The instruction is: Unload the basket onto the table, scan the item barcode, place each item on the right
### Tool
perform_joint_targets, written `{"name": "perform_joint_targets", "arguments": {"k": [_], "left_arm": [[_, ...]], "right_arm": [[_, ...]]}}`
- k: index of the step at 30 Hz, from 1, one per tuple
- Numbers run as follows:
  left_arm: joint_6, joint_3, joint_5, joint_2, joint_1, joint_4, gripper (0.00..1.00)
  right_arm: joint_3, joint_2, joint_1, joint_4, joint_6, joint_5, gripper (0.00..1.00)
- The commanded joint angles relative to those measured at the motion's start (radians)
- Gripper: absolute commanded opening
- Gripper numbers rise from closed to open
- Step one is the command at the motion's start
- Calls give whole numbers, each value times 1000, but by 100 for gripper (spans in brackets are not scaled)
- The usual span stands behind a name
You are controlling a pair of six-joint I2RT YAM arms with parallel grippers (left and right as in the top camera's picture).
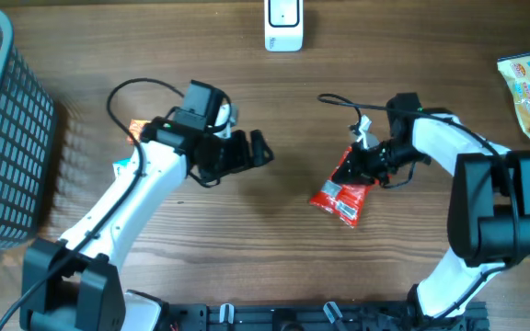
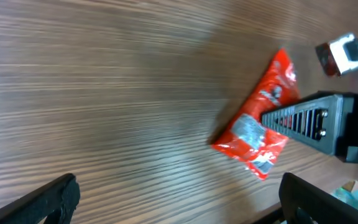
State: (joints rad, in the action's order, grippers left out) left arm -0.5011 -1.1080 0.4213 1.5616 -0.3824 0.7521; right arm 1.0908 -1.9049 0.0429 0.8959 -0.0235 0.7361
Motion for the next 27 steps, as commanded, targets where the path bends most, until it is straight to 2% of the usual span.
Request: {"name": "perform_joint_targets", "arguments": {"k": [1, 5, 7, 10, 19, 24, 27], "left_arm": [[-40, -4, 20, 6, -61, -38, 100], [-40, -4, 19, 6, -75, -45, 100], [-39, -4, 19, 6, -75, -46, 100], [-39, -4, 19, 6, -75, -45, 100], [-39, -4, 19, 6, -75, -45, 100], [-39, -4, 20, 6, -75, -58, 100], [-39, -4, 20, 6, -75, -64, 100]], "right_arm": [[140, 108, -8, 102, 17, -92, 9], [165, 172, -17, 169, 53, -97, 12], [143, 175, -18, 217, 75, -92, 4], [48, 174, -22, 184, 71, -82, 4], [-305, 174, -124, -189, -59, -11, 7], [-328, 174, -118, -294, -115, 26, 7], [-328, 174, -79, -385, -221, 34, 7]]}}
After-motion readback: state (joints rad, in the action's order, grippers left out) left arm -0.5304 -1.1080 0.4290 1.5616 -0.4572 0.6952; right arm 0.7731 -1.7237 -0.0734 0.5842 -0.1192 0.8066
